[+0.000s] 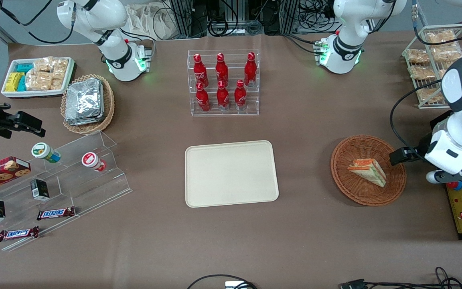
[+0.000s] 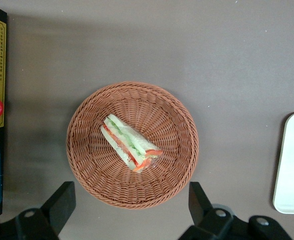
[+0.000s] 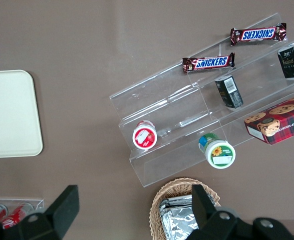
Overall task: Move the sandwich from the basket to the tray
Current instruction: 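Move the left gripper over the wrapped sandwich in the wicker basket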
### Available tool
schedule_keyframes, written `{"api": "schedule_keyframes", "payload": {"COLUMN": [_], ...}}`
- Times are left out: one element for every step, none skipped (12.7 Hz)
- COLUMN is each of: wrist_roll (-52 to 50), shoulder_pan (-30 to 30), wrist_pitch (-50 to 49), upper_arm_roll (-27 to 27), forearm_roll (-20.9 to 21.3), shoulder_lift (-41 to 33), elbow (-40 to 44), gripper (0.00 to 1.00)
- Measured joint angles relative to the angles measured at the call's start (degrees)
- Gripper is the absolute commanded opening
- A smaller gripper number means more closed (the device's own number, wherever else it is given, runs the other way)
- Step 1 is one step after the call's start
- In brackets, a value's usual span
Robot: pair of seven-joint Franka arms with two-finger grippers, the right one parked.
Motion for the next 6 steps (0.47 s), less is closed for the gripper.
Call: {"api": "schedule_keyframes", "payload": {"wrist_roll": [-0.18, -0.84, -1.78, -2.43, -3.05, -3.84], "shoulder_pan": [0.0, 0.0, 0.0, 0.0, -0.01, 0.0], "wrist_pitch": [-0.02, -0.08, -0.14, -0.16, -0.16, -0.21], "upper_arm_roll": [0.02, 0.05, 0.06, 0.11, 0.38, 0.86], "forearm_roll": [0.0, 0.0, 0.0, 0.01, 0.03, 0.05], "shoulder_lift": [0.01, 0.02, 0.07, 0.24, 0.58, 1.08], "elbow": [0.0, 0.0, 0.01, 0.05, 0.26, 0.49], "gripper": [1.0, 1.0, 1.0, 1.0, 1.0, 1.0]}}
